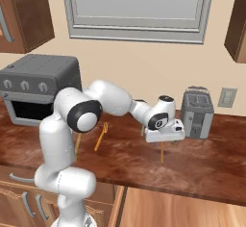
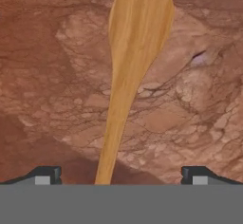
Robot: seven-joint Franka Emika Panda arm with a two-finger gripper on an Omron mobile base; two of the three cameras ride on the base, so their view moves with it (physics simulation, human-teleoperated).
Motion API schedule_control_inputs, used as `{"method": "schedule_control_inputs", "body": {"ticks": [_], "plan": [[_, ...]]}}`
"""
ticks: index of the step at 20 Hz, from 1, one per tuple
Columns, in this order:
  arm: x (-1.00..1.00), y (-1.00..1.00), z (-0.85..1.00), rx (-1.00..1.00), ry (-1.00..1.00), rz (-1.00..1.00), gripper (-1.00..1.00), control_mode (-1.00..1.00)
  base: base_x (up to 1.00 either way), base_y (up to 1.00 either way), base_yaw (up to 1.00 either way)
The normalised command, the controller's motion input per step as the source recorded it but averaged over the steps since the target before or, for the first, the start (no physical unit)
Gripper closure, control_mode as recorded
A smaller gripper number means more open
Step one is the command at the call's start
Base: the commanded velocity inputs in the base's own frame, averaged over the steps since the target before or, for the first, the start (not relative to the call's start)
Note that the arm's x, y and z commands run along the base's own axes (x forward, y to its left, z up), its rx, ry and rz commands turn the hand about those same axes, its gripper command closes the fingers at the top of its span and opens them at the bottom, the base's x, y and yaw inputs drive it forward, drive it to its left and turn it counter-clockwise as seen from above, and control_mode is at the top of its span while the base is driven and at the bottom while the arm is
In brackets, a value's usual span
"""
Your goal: Organize the utensils by type. Pick up the wooden spoons from the counter and place them in the open cabinet. Then pick up the metallic utensils from the counter and place them in the open drawer.
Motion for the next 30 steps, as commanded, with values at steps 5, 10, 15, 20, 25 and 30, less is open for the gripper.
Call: {"method": "schedule_control_inputs", "body": {"ticks": [5,10,15,20,25,30], "plan": [[0.17,-0.02,-0.3,0.0,0.0,0.0,-1.0,-1.0,0.0,0.0,0.0],[0.12,0.0,-0.37,0.0,0.0,0.0,-1.0,-1.0,0.0,0.0,0.0],[0.09,-0.01,-0.48,0.0,0.02,0.0,-1.0,-1.0,0.0,0.0,0.0],[0.04,-0.02,-0.55,0.0,0.01,0.0,1.0,-1.0,0.0,0.0,0.0],[-0.15,0.0,-0.59,0.0,0.0,0.0,1.0,-1.0,0.0,0.0,0.0],[-0.36,0.01,-0.59,0.01,0.0,-0.04,1.0,-1.0,0.0,0.0,0.0]]}}
